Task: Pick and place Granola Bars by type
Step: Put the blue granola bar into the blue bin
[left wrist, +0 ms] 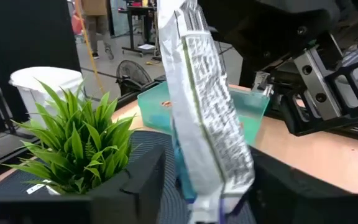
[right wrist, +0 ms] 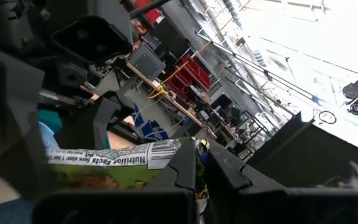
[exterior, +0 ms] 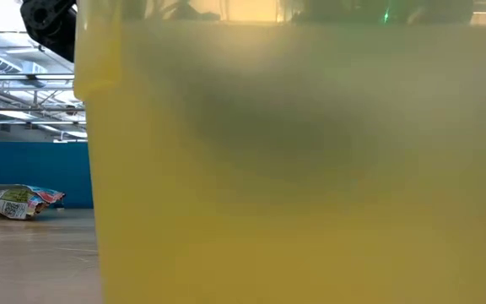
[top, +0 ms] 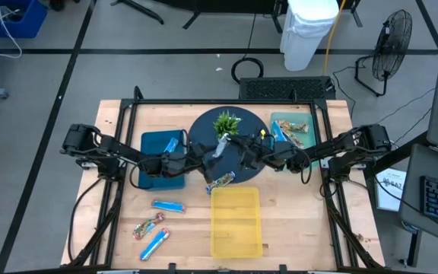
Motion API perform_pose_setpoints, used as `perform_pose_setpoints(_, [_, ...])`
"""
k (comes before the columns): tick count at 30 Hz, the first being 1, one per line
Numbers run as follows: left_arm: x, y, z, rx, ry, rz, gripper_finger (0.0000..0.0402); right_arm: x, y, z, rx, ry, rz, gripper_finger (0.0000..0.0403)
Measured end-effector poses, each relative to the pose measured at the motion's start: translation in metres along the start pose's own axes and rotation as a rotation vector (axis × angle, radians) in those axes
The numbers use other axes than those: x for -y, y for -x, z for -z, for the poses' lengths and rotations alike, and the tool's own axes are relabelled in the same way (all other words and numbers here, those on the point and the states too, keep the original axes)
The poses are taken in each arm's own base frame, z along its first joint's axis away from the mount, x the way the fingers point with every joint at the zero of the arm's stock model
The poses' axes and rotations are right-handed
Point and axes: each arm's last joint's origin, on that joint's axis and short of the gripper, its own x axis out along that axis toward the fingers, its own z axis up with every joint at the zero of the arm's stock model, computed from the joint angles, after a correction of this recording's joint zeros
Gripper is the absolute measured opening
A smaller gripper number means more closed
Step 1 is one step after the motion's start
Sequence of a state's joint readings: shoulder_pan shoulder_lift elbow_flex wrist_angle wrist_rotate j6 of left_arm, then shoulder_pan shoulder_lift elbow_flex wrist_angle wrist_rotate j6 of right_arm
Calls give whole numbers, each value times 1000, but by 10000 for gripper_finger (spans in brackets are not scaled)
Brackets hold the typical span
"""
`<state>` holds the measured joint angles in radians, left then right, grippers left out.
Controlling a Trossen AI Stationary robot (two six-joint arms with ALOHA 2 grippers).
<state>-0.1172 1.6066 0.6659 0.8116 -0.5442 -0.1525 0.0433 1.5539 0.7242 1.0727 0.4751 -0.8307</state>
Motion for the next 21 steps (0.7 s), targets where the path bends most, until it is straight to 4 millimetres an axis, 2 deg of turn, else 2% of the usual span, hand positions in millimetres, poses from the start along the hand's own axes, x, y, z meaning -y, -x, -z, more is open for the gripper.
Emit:
perform_pose_setpoints(2, [0, 0, 0, 1, -15, -7, 159, -1, 0, 1, -8, 5, -5, 9])
perform_pose_setpoints(7, [0, 0, 0, 2, -57, -3, 34, -1, 0, 2, -30, -2, 4, 9])
perform_pose_setpoints(10, [1, 0, 0, 1, -65, 3, 31, -1, 0, 2, -34, -11, 1, 13])
perform_pose_setpoints(13, [1, 0, 0, 0, -69, 3, 31, -2, 0, 3, -39, -66, -2, 33])
perform_pose_setpoints(17, [1, 0, 0, -2, -82, 3, 28, -4, 1, 5, -82, -58, -2, 94])
perform_pose_setpoints(21, [0, 1, 0, -5, -100, -3, 27, -1, 6, -1, -172, -1, 122, 168])
